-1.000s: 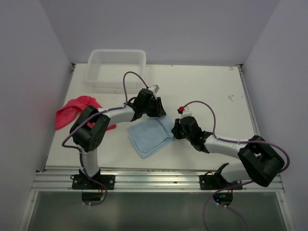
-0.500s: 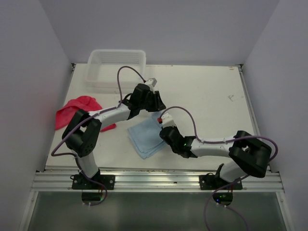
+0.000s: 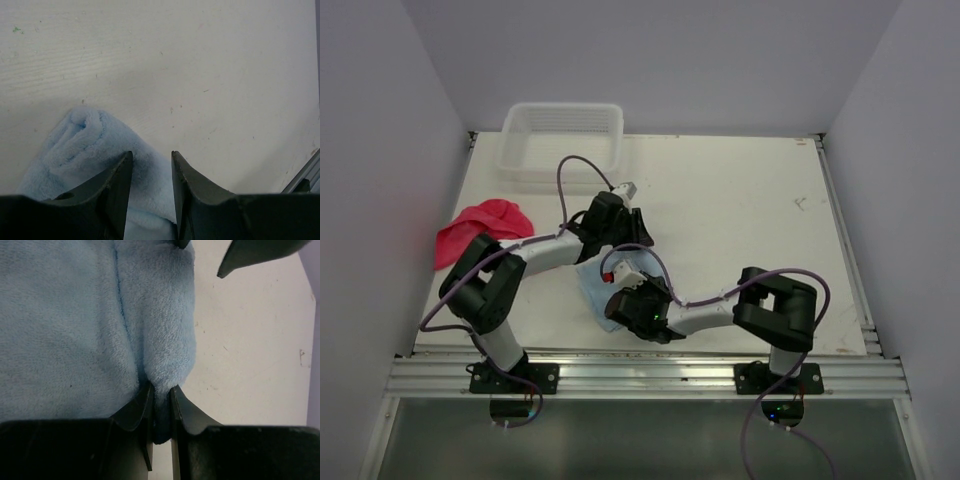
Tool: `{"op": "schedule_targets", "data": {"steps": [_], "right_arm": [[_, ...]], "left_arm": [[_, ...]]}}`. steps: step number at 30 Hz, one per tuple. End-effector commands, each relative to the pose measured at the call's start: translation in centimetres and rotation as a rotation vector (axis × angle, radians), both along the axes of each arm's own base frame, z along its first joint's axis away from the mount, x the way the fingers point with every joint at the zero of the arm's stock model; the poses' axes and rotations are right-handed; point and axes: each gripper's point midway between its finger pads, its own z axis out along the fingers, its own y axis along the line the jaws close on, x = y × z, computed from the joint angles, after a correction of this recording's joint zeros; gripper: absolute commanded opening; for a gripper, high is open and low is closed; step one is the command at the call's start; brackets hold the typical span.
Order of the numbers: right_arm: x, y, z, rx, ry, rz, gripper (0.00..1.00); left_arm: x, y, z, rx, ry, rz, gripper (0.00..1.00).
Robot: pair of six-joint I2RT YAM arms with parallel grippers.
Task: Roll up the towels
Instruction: Roll the towel
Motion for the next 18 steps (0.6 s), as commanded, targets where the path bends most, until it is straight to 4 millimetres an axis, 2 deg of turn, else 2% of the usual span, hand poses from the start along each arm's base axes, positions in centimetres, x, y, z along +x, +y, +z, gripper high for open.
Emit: {"op": "schedule_targets", "data": {"steps": [1,5,9,14,18], "right_arm": [[0.1,0.5,0.8,-0.063,-0.057,-0.025,0.0],[0.0,0.7,0.6,-0.083,-0.056,-0.027,0.0],[0.0,0.8,0.5,-0.093,-0.049,-0.029,0.01],[0.0,0.9,0.2,-0.11,-0.04,-0.026,0.01],[0.0,1.1,0.5,-0.088,-0.036,-0.026,0.06]], "left_arm": [[0.6,0.0,3.3,-0.047,-0.089,0.006,0.41],[0.6,0.6,3.6,-0.024,-0.108,0.023,0.41],[-0.1,1.7,1.8,0.02,-0.082,0.037,0.4],[-0.9,1.9,1.0,0.01,-0.073,0.038,0.4],[-1.3,2.4,-0.5,0.035,-0.049,0.04,0.4]]}}
